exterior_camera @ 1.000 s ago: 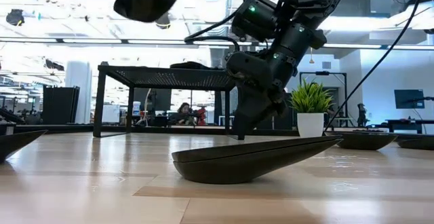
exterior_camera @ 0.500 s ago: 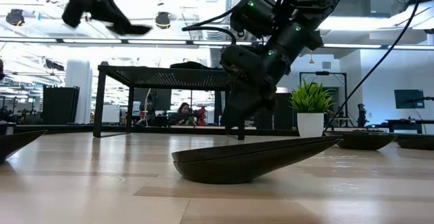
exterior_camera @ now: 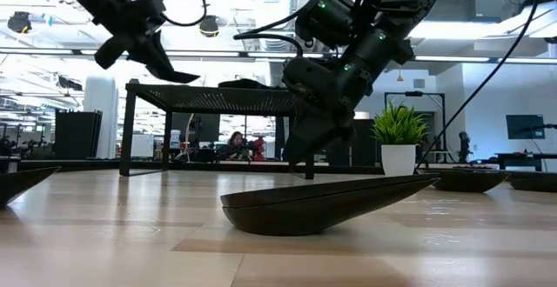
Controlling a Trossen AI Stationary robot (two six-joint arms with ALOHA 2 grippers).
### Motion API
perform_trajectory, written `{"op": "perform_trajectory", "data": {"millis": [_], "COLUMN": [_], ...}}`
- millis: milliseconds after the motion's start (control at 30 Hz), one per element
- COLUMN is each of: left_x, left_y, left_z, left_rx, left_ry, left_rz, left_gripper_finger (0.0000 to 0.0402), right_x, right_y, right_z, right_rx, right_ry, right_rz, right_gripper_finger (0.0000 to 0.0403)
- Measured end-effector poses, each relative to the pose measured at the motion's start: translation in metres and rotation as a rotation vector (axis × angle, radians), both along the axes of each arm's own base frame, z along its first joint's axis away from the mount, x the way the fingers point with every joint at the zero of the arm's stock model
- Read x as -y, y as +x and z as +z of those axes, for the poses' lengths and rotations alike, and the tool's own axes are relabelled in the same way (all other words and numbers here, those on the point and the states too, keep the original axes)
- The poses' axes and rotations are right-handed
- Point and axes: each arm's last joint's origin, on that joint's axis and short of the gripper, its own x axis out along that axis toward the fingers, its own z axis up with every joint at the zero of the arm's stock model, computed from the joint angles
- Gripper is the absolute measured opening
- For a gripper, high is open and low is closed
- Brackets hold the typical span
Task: Pick & Place Mini shaped plates
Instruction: Stack the black leaf shaped plate on top of the black leaf shaped plates on the shelf
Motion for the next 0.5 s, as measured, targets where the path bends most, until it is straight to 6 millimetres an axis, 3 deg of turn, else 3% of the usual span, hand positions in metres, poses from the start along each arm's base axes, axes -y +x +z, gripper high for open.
{"op": "perform_trajectory", "data": {"millis": [500], "left_x": [-0.0068], "left_y": [0.003], "left_z": [0.0088], "left_rx": [0.329], "left_ry": [-0.205], "left_rz": [0.292], "left_gripper_finger": [0.0008], "right_x": [-0.0002], "right_y": [0.0], "right_z": [-0.0001], "right_rx": [0.0], "right_ry": [-0.024], "right_rz": [0.032], "right_gripper_finger": [0.0102]}}
